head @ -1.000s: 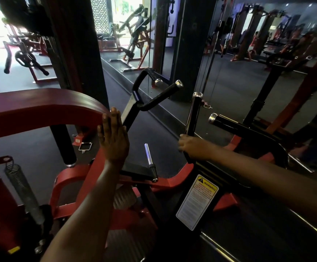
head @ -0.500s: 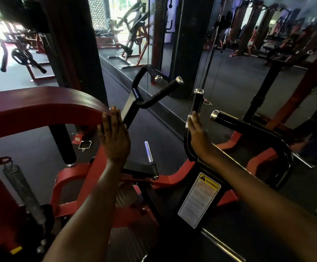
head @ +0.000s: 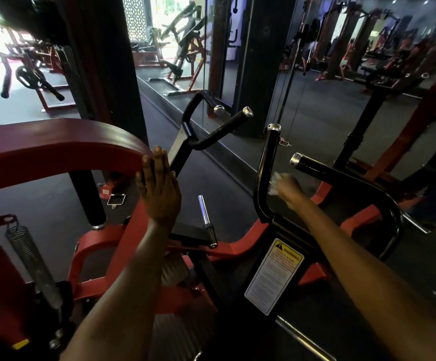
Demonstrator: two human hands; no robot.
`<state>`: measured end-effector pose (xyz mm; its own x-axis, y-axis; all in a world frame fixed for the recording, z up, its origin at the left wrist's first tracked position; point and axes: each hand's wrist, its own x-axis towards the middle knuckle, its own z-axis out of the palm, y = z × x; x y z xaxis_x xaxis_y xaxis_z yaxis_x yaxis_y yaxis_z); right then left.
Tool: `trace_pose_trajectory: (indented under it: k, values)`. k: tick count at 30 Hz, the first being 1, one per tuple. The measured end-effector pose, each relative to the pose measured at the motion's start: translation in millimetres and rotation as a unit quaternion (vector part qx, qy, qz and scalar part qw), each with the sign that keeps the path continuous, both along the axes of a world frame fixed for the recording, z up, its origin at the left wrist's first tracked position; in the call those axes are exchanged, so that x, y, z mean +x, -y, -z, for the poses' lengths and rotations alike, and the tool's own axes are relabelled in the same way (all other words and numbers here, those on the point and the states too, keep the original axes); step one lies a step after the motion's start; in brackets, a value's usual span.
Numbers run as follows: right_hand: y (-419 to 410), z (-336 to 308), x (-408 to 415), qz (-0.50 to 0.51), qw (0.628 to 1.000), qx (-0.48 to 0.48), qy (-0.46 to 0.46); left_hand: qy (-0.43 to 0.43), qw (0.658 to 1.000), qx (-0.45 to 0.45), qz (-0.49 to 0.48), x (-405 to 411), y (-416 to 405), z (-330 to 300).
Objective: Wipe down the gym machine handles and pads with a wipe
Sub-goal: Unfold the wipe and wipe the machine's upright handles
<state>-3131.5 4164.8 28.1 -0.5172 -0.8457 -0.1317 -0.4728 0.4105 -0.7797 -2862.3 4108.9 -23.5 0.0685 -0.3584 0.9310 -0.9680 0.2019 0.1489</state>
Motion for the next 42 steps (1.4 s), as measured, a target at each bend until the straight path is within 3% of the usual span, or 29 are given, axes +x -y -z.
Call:
trace_pose_trajectory:
  k: [1,2,7,10,13,15,18,20,24,30,32,36,38,40,42]
  values:
    - [8.4,7.1,-1.1,0.010,0.999,-0.015,0.031,0.004,1.000,-0.001,-0.003,0.1,-0.3,0.6]
    - [11.2,16.4,-2.0,-0.025,1.000,0.009,0.000,0.006,1.000,-0.002,-0.005,0.0,-0.1,1.1]
    - [-12.7,24.6,-6.1,-0.132,0.980,0.137,0.065,0.001,1.000,-0.022,-0.012,-2.3,3.0,1.2]
    - [-19.3,12.2,-4.5,-0.173,0.959,0.217,-0.049,0.004,0.999,-0.037,-0.015,-2.2,5.5,3.3]
    - [-28.4,17.4,11.2,-0.134,0.964,0.180,-0.146,0.009,0.999,-0.047,-0.014,-2.4,7.1,6.0]
    - [-47.8,30.6,23.3,-0.069,0.956,0.107,-0.263,0.019,0.998,-0.052,-0.020,-2.6,7.1,6.1]
    - [-73.9,59.8,30.3,-0.096,0.901,-0.076,-0.415,0.036,0.997,-0.050,-0.036,-2.3,5.8,6.6]
    - [-81.4,79.9,23.6,-0.141,0.861,-0.137,-0.470,0.041,0.997,-0.046,-0.042,-2.2,5.5,7.4]
    - [-96.2,91.9,10.5,-0.239,0.754,-0.173,-0.587,0.033,0.998,-0.035,-0.037,-0.7,2.8,4.6]
    - [-76.6,59.9,15.0,-0.354,0.697,-0.189,-0.594,0.038,0.998,0.003,-0.045,0.0,-3.8,2.8]
    - [-50.6,42.0,28.7,-0.373,0.666,-0.166,-0.624,0.037,0.998,0.009,-0.048,0.0,-4.0,2.1]
    - [-28.6,20.0,47.1,-0.407,0.579,0.084,-0.701,0.020,0.999,0.010,-0.024,0.9,-6.5,-0.6]
    - [-34.4,21.7,39.8,-0.432,0.535,0.110,-0.718,0.021,1.000,0.009,-0.021,1.1,-7.0,-0.9]
    - [-40.8,29.4,24.3,-0.478,0.541,0.060,-0.689,0.018,1.000,0.014,-0.018,1.8,-7.1,-1.6]
    - [-48.9,34.1,7.1,-0.518,0.597,0.013,-0.612,0.012,1.000,0.019,-0.011,1.9,-7.4,-0.4]
